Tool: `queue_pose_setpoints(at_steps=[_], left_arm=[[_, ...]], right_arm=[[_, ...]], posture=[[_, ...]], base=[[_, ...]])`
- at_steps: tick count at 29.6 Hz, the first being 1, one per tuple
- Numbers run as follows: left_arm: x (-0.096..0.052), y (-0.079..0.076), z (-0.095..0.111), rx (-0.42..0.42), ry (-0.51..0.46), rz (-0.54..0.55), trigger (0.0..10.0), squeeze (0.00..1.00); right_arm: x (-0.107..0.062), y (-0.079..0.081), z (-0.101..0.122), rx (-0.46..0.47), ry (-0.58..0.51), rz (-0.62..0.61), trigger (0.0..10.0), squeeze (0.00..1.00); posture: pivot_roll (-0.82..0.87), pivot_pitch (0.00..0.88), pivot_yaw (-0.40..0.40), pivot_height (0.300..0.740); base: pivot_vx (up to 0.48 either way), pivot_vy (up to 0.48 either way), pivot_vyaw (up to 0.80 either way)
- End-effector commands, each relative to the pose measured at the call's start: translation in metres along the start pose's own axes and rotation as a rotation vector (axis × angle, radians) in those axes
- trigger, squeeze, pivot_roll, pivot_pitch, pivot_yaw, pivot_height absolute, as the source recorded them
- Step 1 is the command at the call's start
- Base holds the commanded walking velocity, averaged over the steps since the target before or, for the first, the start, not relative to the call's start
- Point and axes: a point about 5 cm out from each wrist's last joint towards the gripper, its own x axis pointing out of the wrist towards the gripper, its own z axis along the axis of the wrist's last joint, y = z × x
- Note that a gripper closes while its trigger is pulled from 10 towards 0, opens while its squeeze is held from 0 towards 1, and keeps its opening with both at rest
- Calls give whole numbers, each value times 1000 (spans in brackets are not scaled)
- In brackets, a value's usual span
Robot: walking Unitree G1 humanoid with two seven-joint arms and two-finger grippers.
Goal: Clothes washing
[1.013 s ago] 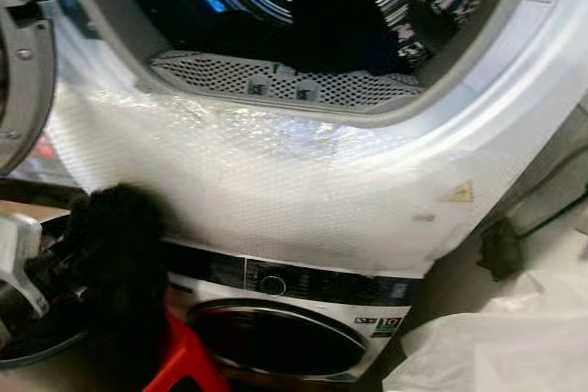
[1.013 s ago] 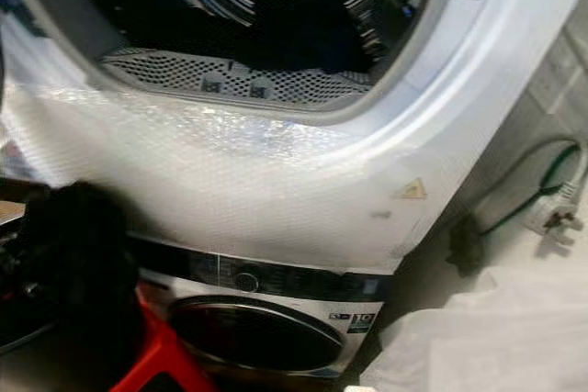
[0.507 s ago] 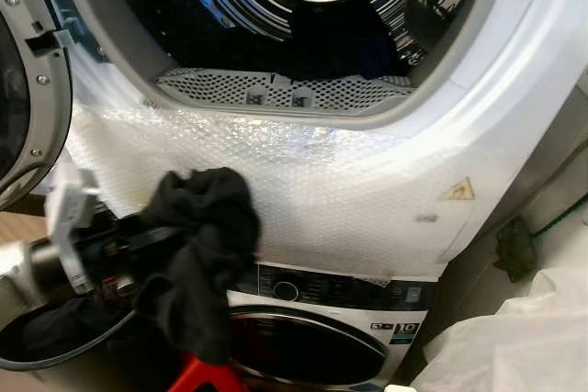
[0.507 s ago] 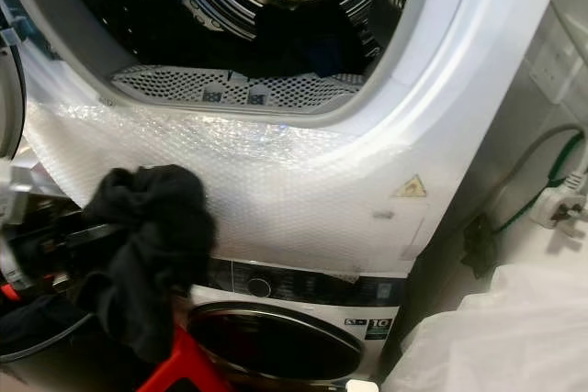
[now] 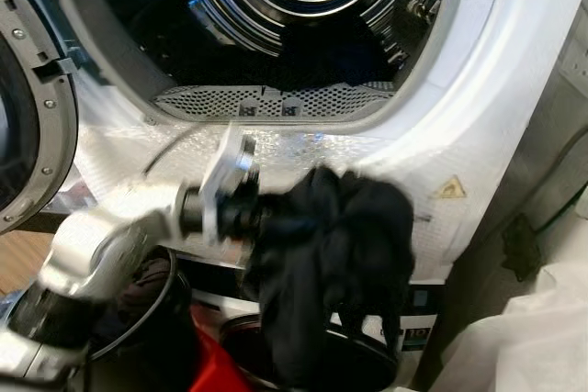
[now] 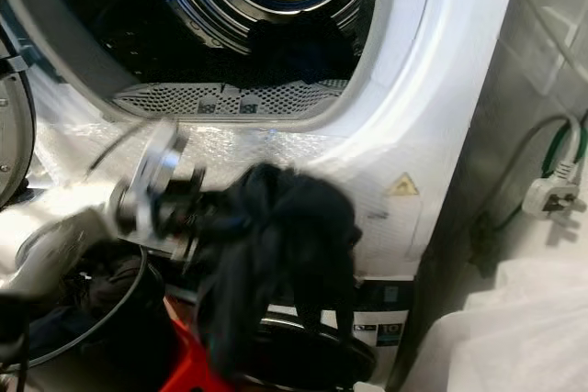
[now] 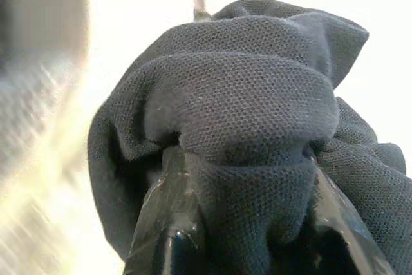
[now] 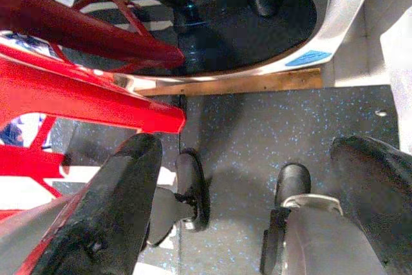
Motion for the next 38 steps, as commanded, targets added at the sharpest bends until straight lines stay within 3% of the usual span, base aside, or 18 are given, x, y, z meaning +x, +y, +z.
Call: queue_pose_setpoints(at_steps=[1,2,4,6,9,13,18,23,24,25,27,29,30,31,32,33,34,38], left_arm=[[-1,23,38,149,-107,86,0,0],[-1,23,38,149,-107,86,0,0],[3,38,75,252,-230,125,0,0],[3,48,91,288,-299,175,0,0],[2,57,101,318,-348,223,0,0],[-13,88,139,432,-521,557,0,0],[-19,99,138,543,-459,773,0,0],[-27,109,133,573,-409,955,0,0],[-27,111,129,597,-359,984,0,0],[-29,116,116,564,-289,1026,1451,0],[-30,119,109,518,-269,1040,1451,0],[-28,124,84,438,-141,1043,4863,0],[-28,125,79,422,-114,1043,4863,0],[-27,125,69,397,-62,1035,10000,0],[-27,125,69,397,-62,1035,10000,0],[-26,126,52,297,-16,991,10000,0],[-26,126,49,272,-15,989,10000,0],[-22,125,49,243,-34,966,10000,0]], right_arm=[[-1,1,-7,20,15,-3,10000,0],[-1,1,-7,20,15,-3,10000,0],[-2,-2,-9,20,19,-11,10000,0],[-2,-4,-10,19,21,-14,10000,0],[-3,-5,-11,19,21,-16,10000,0],[-5,-13,-17,15,31,-30,10000,0],[-8,-20,-24,17,36,-41,10000,0],[-11,-25,-30,6,48,-48,10000,0],[-11,-26,-31,6,49,-50,10000,0],[-13,-29,-34,6,52,-55,10000,0],[-13,-30,-35,5,52,-57,10000,0],[-14,-31,-37,6,50,-59,10000,0],[-14,-32,-37,6,49,-59,10000,0],[-15,-32,-39,6,48,-59,10000,0],[-15,-32,-39,6,48,-59,10000,0],[-16,-33,-40,6,47,-60,10000,0],[-16,-33,-41,5,46,-60,10000,0],[-18,-36,-46,-1,50,-60,10000,0]], posture=[[22,0,138,740],[22,0,138,740],[16,0,133,740],[13,0,131,740],[10,0,131,740],[-18,6,123,740],[-46,32,114,740],[-53,41,111,740],[-59,50,109,740],[-73,61,109,740],[-73,61,109,740],[-93,76,105,740],[-93,76,105,740],[-103,88,105,740],[-103,88,105,740],[-109,94,102,740],[-114,102,100,740],[-117,113,95,740]], base=[[0,0,0],[0,0,0],[0,0,0],[0,0,0],[0,0,0],[0,0,0],[0,0,0],[0,0,0],[0,0,0],[0,0,0],[0,0,0],[0,0,0],[0,0,0],[0,0,0],[0,0,0],[0,0,0],[0,0,0],[0,0,0]])
